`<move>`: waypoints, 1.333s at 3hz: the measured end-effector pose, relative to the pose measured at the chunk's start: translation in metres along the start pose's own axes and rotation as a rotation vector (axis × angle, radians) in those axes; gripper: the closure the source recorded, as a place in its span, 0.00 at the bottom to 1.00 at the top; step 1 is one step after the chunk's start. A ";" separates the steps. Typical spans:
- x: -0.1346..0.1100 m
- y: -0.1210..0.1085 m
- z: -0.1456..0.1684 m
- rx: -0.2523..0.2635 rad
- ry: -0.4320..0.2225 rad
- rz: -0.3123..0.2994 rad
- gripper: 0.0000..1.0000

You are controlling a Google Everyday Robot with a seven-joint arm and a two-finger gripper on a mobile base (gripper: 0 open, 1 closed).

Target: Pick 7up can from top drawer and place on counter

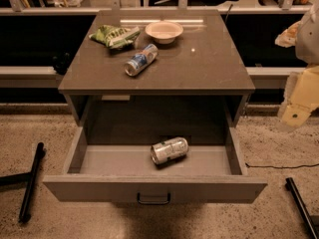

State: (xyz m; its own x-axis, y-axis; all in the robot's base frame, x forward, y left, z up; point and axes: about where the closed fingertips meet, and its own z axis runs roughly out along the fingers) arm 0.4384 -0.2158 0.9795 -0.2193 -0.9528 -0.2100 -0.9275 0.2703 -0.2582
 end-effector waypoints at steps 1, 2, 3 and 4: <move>0.001 0.001 0.005 0.007 -0.013 -0.004 0.00; -0.004 0.006 0.029 -0.031 -0.073 -0.030 0.00; -0.020 0.013 0.062 -0.100 -0.180 -0.066 0.00; -0.046 0.019 0.095 -0.175 -0.262 -0.097 0.00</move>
Offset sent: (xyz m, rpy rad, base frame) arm 0.0089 0.0313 -0.0670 0.1907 0.0576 0.1545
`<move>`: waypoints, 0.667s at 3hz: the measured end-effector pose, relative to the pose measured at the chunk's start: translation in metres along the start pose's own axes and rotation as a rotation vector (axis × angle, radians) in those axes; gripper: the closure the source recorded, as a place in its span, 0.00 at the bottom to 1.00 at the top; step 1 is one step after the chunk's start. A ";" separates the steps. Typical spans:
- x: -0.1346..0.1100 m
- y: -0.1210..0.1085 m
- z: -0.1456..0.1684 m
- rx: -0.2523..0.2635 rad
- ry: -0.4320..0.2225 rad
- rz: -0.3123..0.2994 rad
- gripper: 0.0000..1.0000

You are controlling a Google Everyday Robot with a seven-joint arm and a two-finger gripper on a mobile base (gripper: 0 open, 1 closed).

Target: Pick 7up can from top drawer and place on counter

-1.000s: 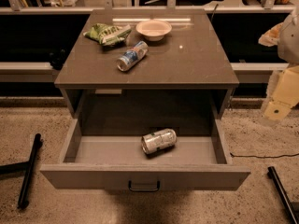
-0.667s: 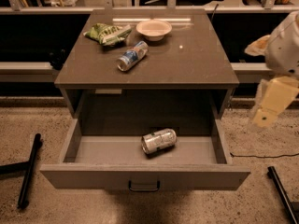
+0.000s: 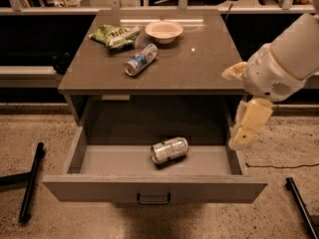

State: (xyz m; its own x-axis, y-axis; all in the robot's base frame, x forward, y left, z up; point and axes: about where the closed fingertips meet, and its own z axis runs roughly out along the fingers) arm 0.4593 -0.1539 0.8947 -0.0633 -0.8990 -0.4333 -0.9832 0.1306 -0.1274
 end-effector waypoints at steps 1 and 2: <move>-0.020 0.000 0.043 -0.090 -0.066 -0.005 0.00; -0.020 0.000 0.043 -0.090 -0.066 -0.005 0.00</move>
Offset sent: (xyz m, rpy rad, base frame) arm 0.0071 0.0302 -0.0246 0.0585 0.0563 0.0447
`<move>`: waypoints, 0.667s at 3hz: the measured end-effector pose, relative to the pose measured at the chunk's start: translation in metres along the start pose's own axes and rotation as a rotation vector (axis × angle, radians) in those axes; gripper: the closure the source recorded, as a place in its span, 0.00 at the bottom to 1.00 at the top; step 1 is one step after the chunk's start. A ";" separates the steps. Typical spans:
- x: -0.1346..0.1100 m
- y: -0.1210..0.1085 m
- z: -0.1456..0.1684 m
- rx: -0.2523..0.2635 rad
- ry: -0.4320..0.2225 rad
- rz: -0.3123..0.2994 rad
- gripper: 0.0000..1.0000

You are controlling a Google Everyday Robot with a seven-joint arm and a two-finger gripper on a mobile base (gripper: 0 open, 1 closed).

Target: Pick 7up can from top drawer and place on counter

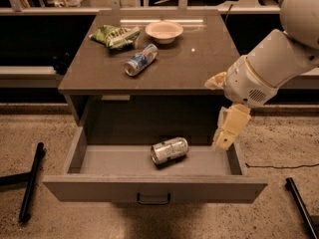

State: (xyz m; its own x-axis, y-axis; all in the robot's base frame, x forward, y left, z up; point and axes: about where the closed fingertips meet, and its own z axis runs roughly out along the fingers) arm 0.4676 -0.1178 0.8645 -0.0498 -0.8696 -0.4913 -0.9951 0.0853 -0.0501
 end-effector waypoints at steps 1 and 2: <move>0.013 0.001 0.014 -0.022 -0.006 -0.033 0.00; 0.026 -0.001 0.035 -0.049 -0.025 -0.056 0.00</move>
Offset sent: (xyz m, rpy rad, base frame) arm 0.0069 -0.0102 -0.0730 0.0465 0.0285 0.1101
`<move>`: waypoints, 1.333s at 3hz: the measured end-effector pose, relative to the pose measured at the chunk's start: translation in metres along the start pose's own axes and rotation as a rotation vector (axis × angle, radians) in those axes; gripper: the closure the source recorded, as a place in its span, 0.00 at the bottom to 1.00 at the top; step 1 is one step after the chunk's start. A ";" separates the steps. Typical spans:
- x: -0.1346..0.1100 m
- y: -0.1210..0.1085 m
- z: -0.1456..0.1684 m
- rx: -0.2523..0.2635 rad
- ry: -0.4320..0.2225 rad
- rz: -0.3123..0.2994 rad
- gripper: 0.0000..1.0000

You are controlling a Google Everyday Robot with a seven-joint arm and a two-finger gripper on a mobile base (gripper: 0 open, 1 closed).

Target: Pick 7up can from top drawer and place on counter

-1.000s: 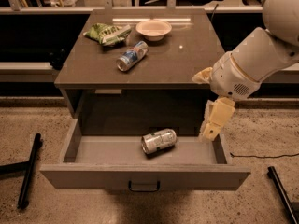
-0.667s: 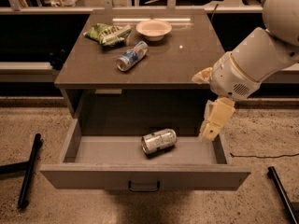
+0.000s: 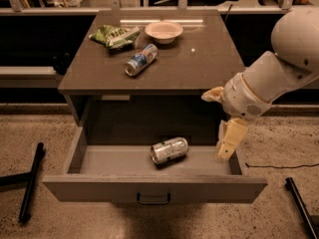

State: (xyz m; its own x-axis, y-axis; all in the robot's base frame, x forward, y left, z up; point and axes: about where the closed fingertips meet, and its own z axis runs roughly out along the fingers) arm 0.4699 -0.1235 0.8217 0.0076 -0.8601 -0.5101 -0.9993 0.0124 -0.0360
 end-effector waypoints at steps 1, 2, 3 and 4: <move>0.002 -0.009 0.020 -0.007 -0.011 -0.045 0.00; -0.005 -0.031 0.046 -0.014 -0.018 -0.095 0.00; -0.007 -0.050 0.078 -0.034 -0.013 -0.112 0.00; 0.079 -0.062 0.137 -0.042 0.031 -0.095 0.00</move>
Offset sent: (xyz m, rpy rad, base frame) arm 0.0633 0.0506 -0.0574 0.0207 -0.0620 0.1483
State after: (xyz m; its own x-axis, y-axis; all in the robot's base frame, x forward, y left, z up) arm 0.5379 -0.1226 0.6655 0.1017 -0.8716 -0.4796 -0.9948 -0.0907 -0.0462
